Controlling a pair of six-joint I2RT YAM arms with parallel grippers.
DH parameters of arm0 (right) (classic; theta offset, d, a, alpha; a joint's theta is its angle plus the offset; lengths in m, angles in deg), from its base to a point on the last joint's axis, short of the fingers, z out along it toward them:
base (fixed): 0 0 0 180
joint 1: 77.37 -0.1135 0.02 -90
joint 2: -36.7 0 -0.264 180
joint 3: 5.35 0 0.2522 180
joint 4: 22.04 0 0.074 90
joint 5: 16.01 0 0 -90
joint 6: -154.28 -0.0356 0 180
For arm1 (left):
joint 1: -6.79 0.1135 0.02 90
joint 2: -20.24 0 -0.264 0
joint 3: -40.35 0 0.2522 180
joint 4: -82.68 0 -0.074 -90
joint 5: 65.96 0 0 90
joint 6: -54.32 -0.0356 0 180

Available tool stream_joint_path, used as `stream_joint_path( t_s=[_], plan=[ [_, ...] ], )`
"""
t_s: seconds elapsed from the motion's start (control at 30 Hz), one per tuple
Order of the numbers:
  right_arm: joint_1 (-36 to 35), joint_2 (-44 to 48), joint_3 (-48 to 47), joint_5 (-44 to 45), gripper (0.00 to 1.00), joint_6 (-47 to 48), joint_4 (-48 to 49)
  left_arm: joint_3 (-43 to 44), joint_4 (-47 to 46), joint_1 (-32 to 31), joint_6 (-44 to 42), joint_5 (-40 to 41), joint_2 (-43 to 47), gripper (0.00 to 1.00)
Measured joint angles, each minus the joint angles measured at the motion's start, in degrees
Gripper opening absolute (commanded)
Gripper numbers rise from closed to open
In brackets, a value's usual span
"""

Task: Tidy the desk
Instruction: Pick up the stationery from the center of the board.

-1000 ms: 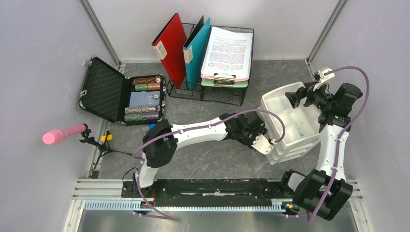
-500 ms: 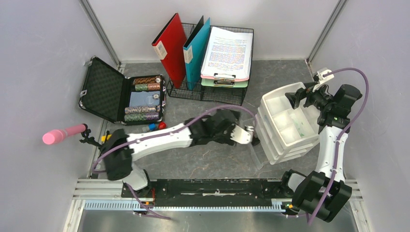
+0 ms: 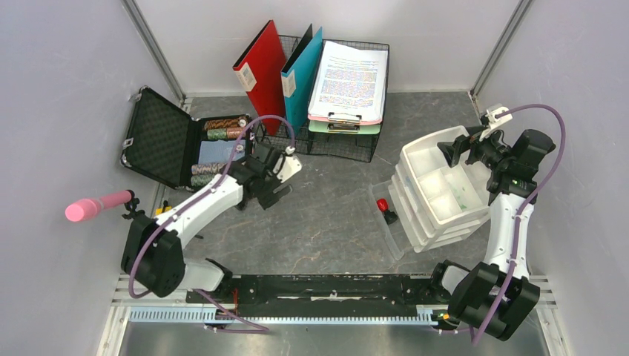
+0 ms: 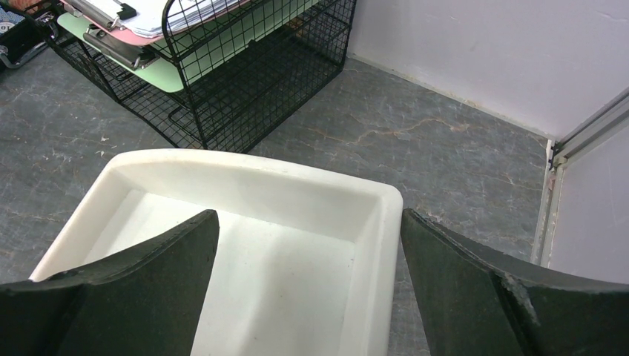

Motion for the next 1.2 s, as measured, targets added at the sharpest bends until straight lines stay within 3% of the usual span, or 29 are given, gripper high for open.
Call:
stream_joint_path(
  t_s=[0.4,0.83,1.1,1.2],
  plan=[
    [0.0,-0.07,0.0,-0.15,0.98,0.13,0.07,-3.23,6.56,12.15,0.63,-5.31,1.11,0.78],
    [0.0,-0.07,0.0,-0.2,0.98,0.17,0.07,-3.52,3.26,14.45,0.33,-6.99,-8.2,0.67],
    [0.0,-0.33,0.04,-0.22,0.98,0.2,0.15,-3.52,1.97,14.45,0.15,-7.98,-11.74,0.54],
    [0.0,-0.42,0.04,-0.33,0.98,0.22,0.2,-3.52,1.97,14.47,0.0,-8.98,-11.87,0.44]
  ],
)
